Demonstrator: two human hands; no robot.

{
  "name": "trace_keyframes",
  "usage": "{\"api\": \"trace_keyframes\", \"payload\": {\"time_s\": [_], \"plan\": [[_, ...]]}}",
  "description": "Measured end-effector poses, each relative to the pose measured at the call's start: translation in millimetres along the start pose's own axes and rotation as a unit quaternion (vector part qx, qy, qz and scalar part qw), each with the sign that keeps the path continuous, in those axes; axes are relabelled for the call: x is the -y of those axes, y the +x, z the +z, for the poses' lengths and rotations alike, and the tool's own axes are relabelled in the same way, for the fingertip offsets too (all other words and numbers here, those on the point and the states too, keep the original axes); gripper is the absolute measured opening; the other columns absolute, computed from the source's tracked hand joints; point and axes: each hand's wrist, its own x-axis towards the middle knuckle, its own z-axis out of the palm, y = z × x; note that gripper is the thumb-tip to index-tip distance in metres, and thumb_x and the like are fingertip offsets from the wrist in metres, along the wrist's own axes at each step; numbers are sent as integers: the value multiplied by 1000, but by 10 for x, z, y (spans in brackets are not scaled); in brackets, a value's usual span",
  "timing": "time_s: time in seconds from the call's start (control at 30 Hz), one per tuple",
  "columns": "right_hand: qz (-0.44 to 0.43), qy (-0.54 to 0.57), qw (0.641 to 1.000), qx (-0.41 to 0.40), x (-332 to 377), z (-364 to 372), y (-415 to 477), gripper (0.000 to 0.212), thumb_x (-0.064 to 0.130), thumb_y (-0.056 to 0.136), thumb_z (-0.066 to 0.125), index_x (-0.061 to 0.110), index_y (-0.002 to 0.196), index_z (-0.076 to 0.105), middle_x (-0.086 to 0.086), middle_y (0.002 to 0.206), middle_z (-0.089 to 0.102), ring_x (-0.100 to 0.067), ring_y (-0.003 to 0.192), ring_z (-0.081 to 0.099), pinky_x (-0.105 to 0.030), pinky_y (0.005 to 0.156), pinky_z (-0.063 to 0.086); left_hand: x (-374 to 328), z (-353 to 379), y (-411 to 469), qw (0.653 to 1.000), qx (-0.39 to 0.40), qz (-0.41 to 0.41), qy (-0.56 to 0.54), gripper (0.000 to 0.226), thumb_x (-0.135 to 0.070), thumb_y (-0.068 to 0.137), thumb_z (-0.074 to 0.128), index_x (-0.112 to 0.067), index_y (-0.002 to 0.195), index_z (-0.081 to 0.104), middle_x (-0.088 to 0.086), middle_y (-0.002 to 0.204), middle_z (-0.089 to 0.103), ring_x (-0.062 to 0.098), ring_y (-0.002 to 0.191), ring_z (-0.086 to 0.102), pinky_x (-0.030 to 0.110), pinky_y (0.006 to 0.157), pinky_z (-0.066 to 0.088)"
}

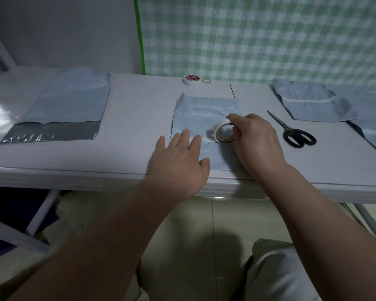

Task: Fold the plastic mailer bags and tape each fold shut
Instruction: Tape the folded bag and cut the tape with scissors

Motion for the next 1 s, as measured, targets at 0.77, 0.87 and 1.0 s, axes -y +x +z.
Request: {"api": "trace_keyframes", "payload": {"time_s": [0.77, 0.87, 1.0], "plan": [[27, 115, 993, 5, -71, 140, -102, 36, 18, 93, 51, 27, 127, 55, -12, 93, 67, -32, 91, 52, -33, 66, 33, -230, -9, 28, 1000, 19, -7, -5, 59, -48, 98, 13, -20, 151, 12, -5, 160, 5, 16, 146, 6, 54, 114, 2], [28, 113, 993, 6, -65, 136, -108, 38, 17, 94, 50, 28, 130, 54, -11, 93, 66, -31, 93, 51, -31, 66, 29, -184, -3, 0, 999, 18, -24, -17, 59, -49, 98, 13, -23, 151, 11, -5, 160, 4, 15, 146, 6, 54, 114, 3], [30, 117, 993, 7, -59, 119, -112, 38, 17, 95, 48, 29, 131, 53, -11, 92, 65, -31, 94, 50, -31, 66, 30, -110, -17, -22, 998, 29, -47, -20, 61, -51, 98, 12, -22, 151, 9, -5, 160, 2, 13, 146, 5, 53, 115, 2]]}}
